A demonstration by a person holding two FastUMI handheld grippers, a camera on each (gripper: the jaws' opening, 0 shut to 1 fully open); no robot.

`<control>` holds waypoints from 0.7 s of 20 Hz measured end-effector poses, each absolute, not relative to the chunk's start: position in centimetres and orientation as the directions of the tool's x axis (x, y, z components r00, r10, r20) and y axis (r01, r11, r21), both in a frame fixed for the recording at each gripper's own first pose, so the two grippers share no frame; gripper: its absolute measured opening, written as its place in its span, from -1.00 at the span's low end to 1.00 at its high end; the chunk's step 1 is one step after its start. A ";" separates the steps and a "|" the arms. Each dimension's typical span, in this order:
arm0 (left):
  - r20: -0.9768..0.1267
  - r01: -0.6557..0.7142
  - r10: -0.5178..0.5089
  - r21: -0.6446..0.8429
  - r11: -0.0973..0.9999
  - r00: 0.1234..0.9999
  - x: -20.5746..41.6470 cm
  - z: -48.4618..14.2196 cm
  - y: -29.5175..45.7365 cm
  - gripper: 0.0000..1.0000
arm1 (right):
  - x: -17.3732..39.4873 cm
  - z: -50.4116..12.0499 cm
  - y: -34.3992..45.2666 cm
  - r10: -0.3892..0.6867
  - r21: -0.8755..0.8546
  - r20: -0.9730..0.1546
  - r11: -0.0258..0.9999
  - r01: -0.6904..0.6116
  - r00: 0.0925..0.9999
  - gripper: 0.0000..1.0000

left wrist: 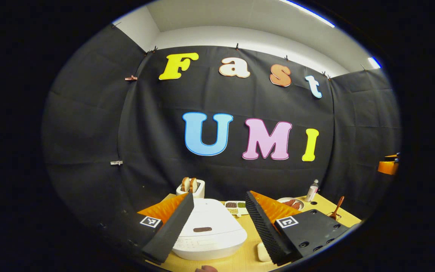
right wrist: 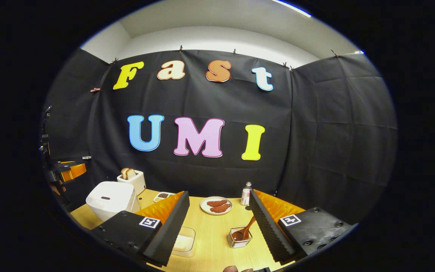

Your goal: Close the left gripper, press the button to open the rice cooker; take a wooden spoon from the chopstick holder with the right hand, scoop a spoonful of rice and pour it into the rice cooker, then put the wooden spoon back into the chopstick holder.

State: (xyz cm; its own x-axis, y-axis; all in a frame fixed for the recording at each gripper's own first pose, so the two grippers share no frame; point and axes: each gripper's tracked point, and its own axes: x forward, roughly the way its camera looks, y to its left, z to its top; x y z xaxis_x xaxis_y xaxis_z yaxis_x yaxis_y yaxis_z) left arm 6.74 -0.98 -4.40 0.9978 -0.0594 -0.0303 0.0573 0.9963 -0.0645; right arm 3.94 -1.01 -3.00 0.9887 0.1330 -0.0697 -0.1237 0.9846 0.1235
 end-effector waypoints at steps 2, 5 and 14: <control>-0.016 0.067 -0.067 -0.041 0.997 0.998 5.6 -3.6 -0.8 0.90 | 4.0 -2.2 -0.2 0.144 0.114 -0.049 0.984 -0.137 0.988 0.97; -0.018 0.075 -0.076 -0.052 0.996 0.997 3.9 -3.5 -0.8 0.90 | 3.9 -1.2 1.0 0.158 0.106 -0.027 0.982 -0.154 0.987 0.89; -0.017 0.093 -0.095 -0.085 0.992 0.995 -0.1 -3.4 -0.4 0.90 | 2.4 -0.1 3.8 0.192 0.079 0.018 0.978 -0.193 0.981 0.95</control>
